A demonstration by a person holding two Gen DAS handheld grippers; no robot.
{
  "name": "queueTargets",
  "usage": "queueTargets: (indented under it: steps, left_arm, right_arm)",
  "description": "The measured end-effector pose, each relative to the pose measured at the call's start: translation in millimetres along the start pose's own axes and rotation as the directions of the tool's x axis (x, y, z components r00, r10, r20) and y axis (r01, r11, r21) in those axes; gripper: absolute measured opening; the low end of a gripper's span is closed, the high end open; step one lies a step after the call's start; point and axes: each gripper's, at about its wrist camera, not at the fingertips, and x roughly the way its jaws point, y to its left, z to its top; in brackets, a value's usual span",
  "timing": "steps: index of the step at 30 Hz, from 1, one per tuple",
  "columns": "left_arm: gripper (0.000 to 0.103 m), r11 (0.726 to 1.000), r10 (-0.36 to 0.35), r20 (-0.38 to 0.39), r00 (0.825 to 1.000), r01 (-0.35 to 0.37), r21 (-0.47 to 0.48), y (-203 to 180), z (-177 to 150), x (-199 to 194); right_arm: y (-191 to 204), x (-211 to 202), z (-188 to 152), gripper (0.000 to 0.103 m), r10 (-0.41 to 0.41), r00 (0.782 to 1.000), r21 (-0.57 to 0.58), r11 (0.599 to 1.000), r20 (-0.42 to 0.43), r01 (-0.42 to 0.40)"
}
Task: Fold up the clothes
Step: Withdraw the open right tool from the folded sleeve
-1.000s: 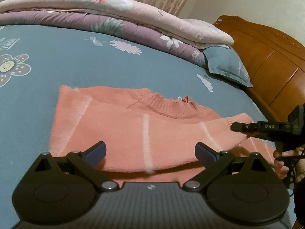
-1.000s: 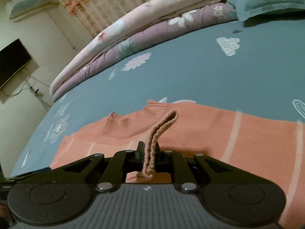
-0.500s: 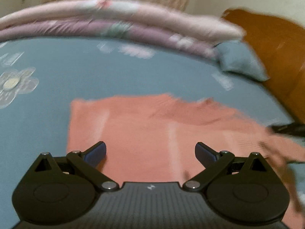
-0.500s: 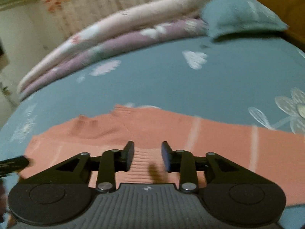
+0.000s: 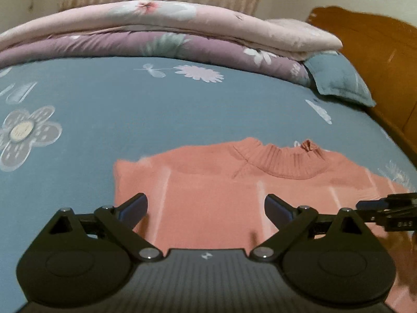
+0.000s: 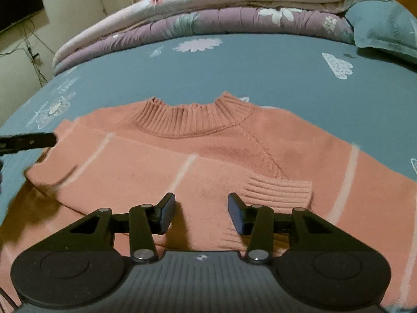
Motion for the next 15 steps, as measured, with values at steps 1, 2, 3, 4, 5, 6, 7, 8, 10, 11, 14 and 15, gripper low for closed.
queueTargets:
  steps: [1, 2, 3, 4, 5, 6, 7, 8, 10, 11, 14, 15]
  left_arm:
    - [0.097, 1.000, 0.016, -0.031, 0.999, -0.016, -0.002, 1, -1, 9]
    - [0.096, 0.999, 0.045, -0.076, 0.996, -0.046, -0.009, 2, -3, 20]
    - [0.098, 0.998, 0.054, -0.088, 0.995, -0.055, -0.004, 1, -4, 20]
    - [0.100, 0.998, 0.057, -0.089, 0.994, -0.056, 0.004, -2, -4, 18]
    - [0.101, 0.998, 0.059, -0.091, 0.994, -0.058, 0.012, -5, -4, 15]
    - [0.101, 0.998, 0.061, -0.093, 0.994, -0.060, 0.020, -8, -4, 13]
    - [0.101, 0.998, 0.063, -0.094, 0.994, -0.061, 0.028, -11, -5, 10]
    - [0.101, 0.997, 0.066, -0.096, 0.993, -0.063, 0.036, -13, -5, 8]
    - [0.101, 0.996, 0.071, -0.099, 0.993, -0.066, 0.052, -19, -5, 3]
    - [0.101, 0.997, 0.063, -0.096, 0.993, -0.058, 0.060, -24, -7, -6]
    - [0.101, 0.996, 0.043, -0.098, 0.994, -0.036, 0.078, -37, -17, -29]
    - [0.101, 0.996, 0.046, -0.113, 0.993, -0.037, 0.081, -40, -22, -32]
  right_arm:
    - [0, 0, 0, 0.053, 0.003, 1.000, 0.004, 1.000, -0.001, -0.003]
    - [-1, -1, -1, 0.054, 0.005, 1.000, 0.010, 1.000, -0.002, -0.005]
    - [-1, -2, -2, 0.055, 0.009, 1.000, 0.015, 1.000, 0.000, -0.009]
    - [-1, -2, -2, 0.056, 0.012, 1.000, 0.020, 1.000, 0.003, -0.012]
    - [-1, -2, -3, 0.057, 0.014, 1.000, 0.024, 1.000, 0.008, -0.014]
    - [-1, -2, -3, 0.058, 0.017, 1.000, 0.022, 1.000, 0.010, -0.017]
    - [0, -1, -3, 0.062, 0.021, 1.000, 0.019, 1.000, 0.010, -0.022]
    - [0, -1, -3, 0.064, 0.026, 1.000, 0.015, 1.000, 0.010, -0.026]
    - [3, 2, 1, 0.066, 0.019, 1.000, 0.009, 1.000, 0.001, -0.019]
    - [6, 0, 3, 0.066, 0.008, 1.000, 0.006, 1.000, -0.007, -0.008]
    - [15, -18, 3, 0.067, -0.018, 1.000, -0.020, 1.000, -0.015, 0.018]
    - [17, -26, 0, 0.071, -0.020, 1.000, -0.031, 0.999, -0.012, 0.019]
